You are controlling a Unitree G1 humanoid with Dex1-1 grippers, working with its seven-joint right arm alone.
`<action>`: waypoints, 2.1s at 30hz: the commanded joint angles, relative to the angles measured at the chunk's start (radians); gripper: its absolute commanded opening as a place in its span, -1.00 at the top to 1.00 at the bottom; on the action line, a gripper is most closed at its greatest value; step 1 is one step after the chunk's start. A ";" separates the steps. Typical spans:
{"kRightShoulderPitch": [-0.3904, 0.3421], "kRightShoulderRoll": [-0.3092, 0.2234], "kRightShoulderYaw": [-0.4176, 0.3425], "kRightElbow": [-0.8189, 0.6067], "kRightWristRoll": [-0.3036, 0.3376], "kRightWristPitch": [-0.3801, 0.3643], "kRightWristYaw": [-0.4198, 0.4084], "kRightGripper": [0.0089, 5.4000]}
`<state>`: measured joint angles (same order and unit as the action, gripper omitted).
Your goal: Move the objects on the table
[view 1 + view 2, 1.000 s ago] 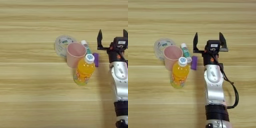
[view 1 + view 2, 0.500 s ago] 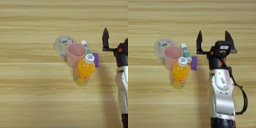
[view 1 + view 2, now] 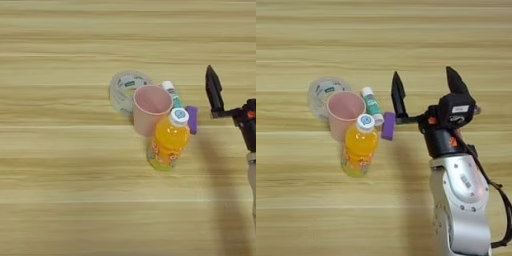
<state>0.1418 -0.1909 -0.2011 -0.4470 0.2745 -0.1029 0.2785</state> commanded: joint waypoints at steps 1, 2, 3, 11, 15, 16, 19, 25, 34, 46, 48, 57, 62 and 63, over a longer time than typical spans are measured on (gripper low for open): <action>0.018 -0.022 0.014 -0.071 0.028 -0.066 0.055 -0.99; 0.026 -0.021 0.020 -0.077 0.033 -0.071 0.068 -0.99; 0.034 -0.021 0.025 -0.082 0.036 -0.077 0.079 -0.99; 0.080 -0.014 0.085 -0.047 0.027 -0.100 0.156 -0.99; 0.093 0.001 0.119 0.009 0.010 -0.131 0.175 -0.99; 0.095 0.001 0.127 0.017 0.007 -0.134 0.179 -0.99; 0.095 0.000 0.150 0.038 0.014 -0.127 0.193 -0.99; 0.110 0.002 0.201 0.056 -0.008 -0.148 0.209 -0.99; 0.100 0.009 0.219 0.130 -0.028 -0.155 0.209 -0.99; 0.082 0.018 0.226 0.231 -0.101 -0.145 0.162 -0.99; 0.081 0.017 0.228 0.243 -0.117 -0.148 0.159 -0.99; 0.074 0.020 0.250 0.269 -0.137 -0.129 0.161 -0.99; 0.072 0.018 0.254 0.272 -0.134 -0.128 0.162 -0.87; 0.071 0.018 0.254 0.272 -0.134 -0.128 0.162 -0.83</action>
<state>0.2528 -0.1626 0.0556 -0.1428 0.1410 -0.2257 0.4515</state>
